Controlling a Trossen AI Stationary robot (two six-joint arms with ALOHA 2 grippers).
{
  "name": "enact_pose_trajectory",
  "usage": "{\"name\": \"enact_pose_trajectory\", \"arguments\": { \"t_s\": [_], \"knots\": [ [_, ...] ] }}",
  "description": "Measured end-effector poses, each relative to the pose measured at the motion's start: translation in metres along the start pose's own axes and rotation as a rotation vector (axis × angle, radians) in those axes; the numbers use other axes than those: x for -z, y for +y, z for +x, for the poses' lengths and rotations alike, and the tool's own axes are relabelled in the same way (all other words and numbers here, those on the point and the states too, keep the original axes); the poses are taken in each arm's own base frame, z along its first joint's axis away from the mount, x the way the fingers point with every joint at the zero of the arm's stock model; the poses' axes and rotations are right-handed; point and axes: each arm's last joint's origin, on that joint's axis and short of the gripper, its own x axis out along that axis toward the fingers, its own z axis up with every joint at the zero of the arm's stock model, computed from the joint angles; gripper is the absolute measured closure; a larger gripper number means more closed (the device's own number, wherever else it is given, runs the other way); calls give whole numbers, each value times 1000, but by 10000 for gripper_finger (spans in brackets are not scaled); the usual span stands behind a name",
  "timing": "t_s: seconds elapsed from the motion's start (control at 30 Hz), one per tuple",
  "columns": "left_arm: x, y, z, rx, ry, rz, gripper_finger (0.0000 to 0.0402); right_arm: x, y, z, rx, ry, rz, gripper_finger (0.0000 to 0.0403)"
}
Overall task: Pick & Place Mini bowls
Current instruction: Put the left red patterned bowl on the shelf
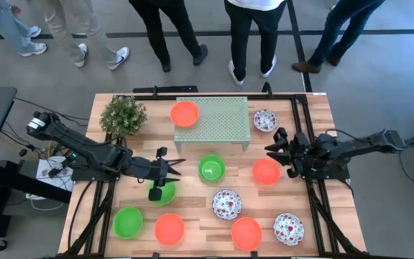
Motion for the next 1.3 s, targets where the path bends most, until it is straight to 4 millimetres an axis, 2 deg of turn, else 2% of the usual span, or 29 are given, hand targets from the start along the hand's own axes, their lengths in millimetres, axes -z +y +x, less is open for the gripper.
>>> {"name": "enact_pose_trajectory", "arguments": {
  "t_s": [0.2, 0.37, 0.6, 0.87, 1.1, 1.3],
  "knots": [
    [-2, 8, 2, -46, -10, 3, 312, -4, 8, 32, -2, 112, 2, 300],
    [-2, 8, 2, -49, -10, 1, 312, 5, 14, 64, -10, 246, 1, 300],
    [-1, 8, 2, -48, -9, 2, 312, 10, 38, 116, -258, 381, 37, 300],
    [-1, 8, 2, -48, -9, 2, 312, 28, 56, 162, -205, 776, 27, 300],
    [-1, 8, 2, -48, -9, 2, 312, 36, 56, 187, -22, 1077, 174, 300],
    [-1, 8, 3, -47, -6, 3, 312, 59, 52, 187, 119, 1260, 259, 300]
  ]
}}
